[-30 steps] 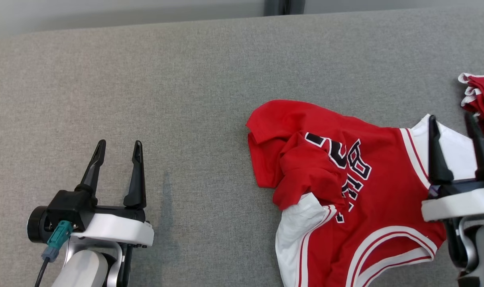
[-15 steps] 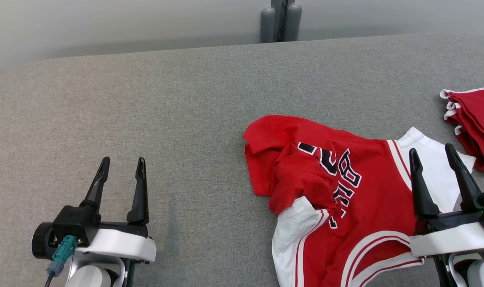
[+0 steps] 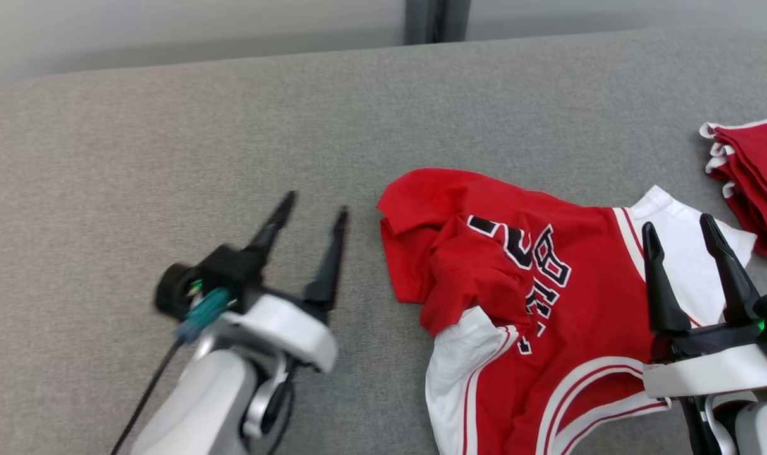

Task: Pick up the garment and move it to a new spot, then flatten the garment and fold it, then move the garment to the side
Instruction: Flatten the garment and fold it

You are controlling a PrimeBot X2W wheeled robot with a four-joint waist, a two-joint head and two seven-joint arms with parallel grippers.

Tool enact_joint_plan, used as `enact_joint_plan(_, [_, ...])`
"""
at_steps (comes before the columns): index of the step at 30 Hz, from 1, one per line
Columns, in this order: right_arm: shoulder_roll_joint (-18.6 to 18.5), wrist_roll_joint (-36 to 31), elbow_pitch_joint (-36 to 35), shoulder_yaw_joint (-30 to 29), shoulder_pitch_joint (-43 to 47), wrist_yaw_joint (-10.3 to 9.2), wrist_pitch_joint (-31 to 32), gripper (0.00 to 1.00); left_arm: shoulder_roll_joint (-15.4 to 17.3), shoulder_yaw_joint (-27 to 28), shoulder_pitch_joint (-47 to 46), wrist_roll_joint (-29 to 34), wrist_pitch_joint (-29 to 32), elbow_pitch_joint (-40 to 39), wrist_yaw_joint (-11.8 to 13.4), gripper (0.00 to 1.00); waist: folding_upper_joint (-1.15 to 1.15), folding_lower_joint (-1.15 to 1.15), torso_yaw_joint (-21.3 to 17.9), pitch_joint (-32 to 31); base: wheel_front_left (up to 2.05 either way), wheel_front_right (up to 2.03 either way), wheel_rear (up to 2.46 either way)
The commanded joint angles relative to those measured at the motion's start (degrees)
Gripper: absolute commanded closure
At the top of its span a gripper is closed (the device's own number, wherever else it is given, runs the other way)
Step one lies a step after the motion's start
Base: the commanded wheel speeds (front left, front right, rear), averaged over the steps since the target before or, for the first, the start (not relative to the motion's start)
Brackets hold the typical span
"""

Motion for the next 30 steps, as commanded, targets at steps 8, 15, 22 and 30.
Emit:
enact_joint_plan(8, [0.5, 1.2, 1.6, 1.4, -2.4, -0.01, -1.4, 0.0, -4.6, -3.4, -7.3, -3.2, 7.1, 10.9, -3.5, 0.0, 0.0, 0.0, -5.1, 3.5, 0.0, 0.0, 0.0])
enact_joint_plan(15, [1.0, 1.7, 3.2, 1.0, -3.0, 0.0, -2.6, 0.0, -6.7, -1.3, -9.0, -8.9, 8.1, 18.0, -4.3, 0.0, 0.0, 0.0, -7.1, 4.9, 0.0, 0.0, 0.0])
enact_joint_plan(22, [1.3, 2.2, 3.9, 0.7, -3.3, 0.0, -3.3, 0.0, -5.9, 0.5, -11.4, -8.6, 0.5, 18.1, -6.0, 1.0, 0.0, 0.0, -6.9, 5.5, 0.0, 0.0, 0.0])
enact_joint_plan(30, [1.4, 2.6, 4.2, 0.4, -3.1, 0.0, -3.8, 0.0, -0.9, 2.2, -10.0, -6.1, -3.2, 10.3, -4.5, 1.0, 0.0, 0.0, -4.7, 5.3, 0.0, 0.0, 0.0])
